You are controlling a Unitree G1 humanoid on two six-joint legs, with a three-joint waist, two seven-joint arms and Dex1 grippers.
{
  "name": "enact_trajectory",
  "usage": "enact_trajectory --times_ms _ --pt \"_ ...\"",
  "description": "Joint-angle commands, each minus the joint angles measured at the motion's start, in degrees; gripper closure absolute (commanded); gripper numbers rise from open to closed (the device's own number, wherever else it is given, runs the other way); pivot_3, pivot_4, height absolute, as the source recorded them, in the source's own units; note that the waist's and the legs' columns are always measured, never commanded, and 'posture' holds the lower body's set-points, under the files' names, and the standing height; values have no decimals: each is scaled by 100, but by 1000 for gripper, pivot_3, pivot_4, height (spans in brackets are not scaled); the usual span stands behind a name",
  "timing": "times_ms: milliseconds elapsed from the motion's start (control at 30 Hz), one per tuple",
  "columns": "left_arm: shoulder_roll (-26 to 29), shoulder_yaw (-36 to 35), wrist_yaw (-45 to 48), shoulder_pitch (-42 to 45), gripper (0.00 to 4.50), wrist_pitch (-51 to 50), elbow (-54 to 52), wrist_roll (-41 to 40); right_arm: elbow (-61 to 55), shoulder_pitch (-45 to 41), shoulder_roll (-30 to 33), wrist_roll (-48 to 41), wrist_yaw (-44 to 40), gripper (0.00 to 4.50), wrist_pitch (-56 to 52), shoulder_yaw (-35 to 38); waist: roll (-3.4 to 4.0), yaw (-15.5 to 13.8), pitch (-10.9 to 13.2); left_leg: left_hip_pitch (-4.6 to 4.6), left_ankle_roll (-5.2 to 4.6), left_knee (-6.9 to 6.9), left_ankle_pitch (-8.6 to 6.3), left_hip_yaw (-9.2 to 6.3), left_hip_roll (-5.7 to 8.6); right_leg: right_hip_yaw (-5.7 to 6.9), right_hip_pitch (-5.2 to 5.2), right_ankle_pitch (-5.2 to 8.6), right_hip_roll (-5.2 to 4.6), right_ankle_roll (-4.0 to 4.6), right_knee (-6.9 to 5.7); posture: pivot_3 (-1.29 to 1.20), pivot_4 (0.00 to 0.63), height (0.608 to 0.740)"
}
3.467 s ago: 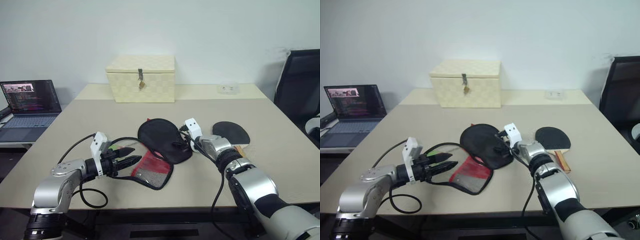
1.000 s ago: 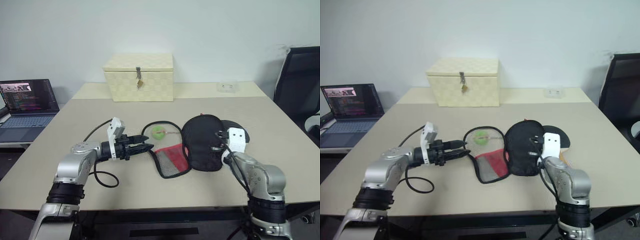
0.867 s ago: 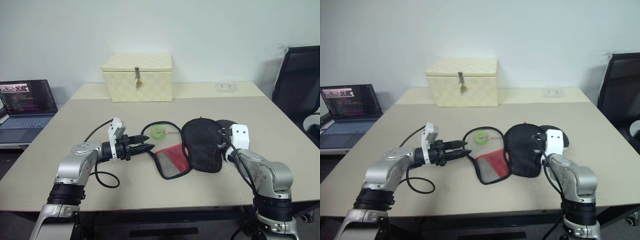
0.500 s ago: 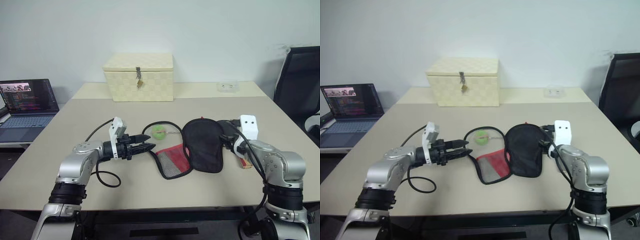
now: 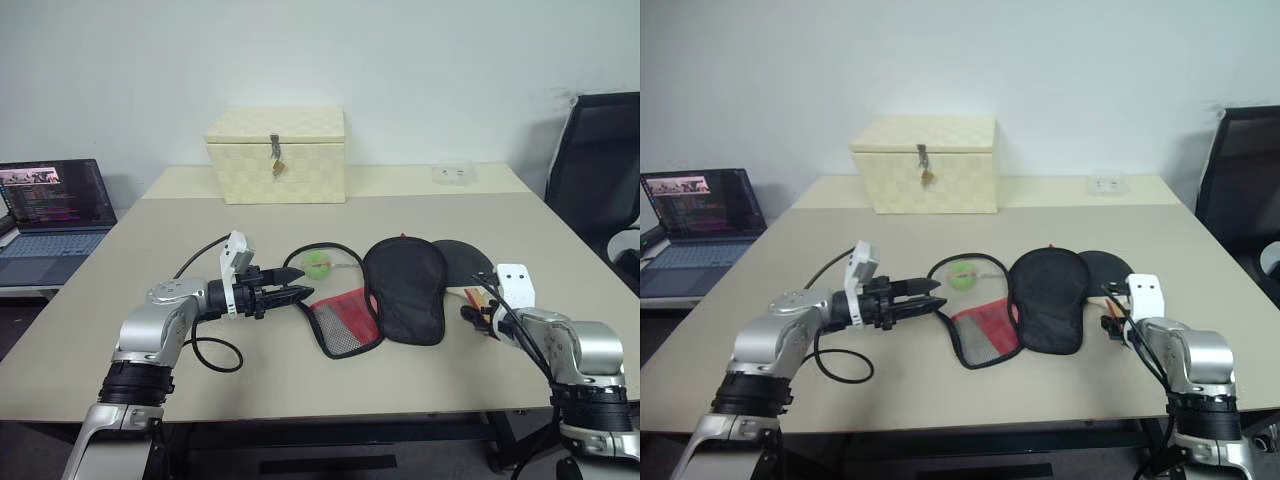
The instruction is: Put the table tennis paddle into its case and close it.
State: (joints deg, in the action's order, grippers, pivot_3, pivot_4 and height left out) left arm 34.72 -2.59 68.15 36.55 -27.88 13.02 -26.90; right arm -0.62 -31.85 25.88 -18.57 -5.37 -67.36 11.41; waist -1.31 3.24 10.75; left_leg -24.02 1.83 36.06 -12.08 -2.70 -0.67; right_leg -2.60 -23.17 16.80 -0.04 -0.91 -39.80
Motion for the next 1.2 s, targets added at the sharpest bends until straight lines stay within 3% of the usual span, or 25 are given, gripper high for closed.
enact_trajectory --times_ms 33,133,233,433,633,800,1000,1200 --pt "4 -28 0 126 1695 85 -206 -33 432 -250 93 259 -159 903 515 -193 0 2 0 3 0 1 0 1 0 -1 1 0 0 0 -3 0 150 740" --pt "6 -45 -21 94 1695 93 -226 -29 862 -407 113 500 -230 903 877 -412 0 7 0 8 0 3 0 3 0 -3 2 0 0 0 -8 0 150 740" --pt "20 -74 -46 55 1695 86 -261 -35 1066 -473 49 585 -179 1475 932 -372 -1 5 -1 10 0 3 0 4 0 -4 3 0 1 0 -10 0 150 740" --pt "115 -184 -62 -84 1695 48 -341 -79 1148 -674 -48 683 278 3398 1114 21 -2 -5 -1 10 1 5 1 2 1 -4 6 -1 -2 -1 -11 0 150 740" --pt "189 -261 -117 -211 1695 -11 -436 -134 866 -850 276 994 570 3410 1610 147 3 -38 2 -1 1 2 1 0 3 -1 -3 0 -3 -1 -8 0 150 740" --pt "233 -302 -102 -237 1695 -23 -432 -155 -17 -981 131 760 514 3410 963 222 7 0 4 -5 0 -2 0 2 1 -3 -8 0 -4 -1 -4 0 150 740" --pt "421 -480 191 -326 1695 102 -432 -330 -1756 -1209 -1625 174 917 3410 -1131 585 8 89 3 11 1 -5 1 -16 -18 -6 -8 3 0 9 -21 0 150 740" --pt "737 -556 500 -388 1695 -47 -476 -488 -1842 -1167 -2640 337 1243 3410 -1301 442 11 -23 5 0 1 -4 1 -20 -9 10 -9 10 -2 19 -17 0 150 740"
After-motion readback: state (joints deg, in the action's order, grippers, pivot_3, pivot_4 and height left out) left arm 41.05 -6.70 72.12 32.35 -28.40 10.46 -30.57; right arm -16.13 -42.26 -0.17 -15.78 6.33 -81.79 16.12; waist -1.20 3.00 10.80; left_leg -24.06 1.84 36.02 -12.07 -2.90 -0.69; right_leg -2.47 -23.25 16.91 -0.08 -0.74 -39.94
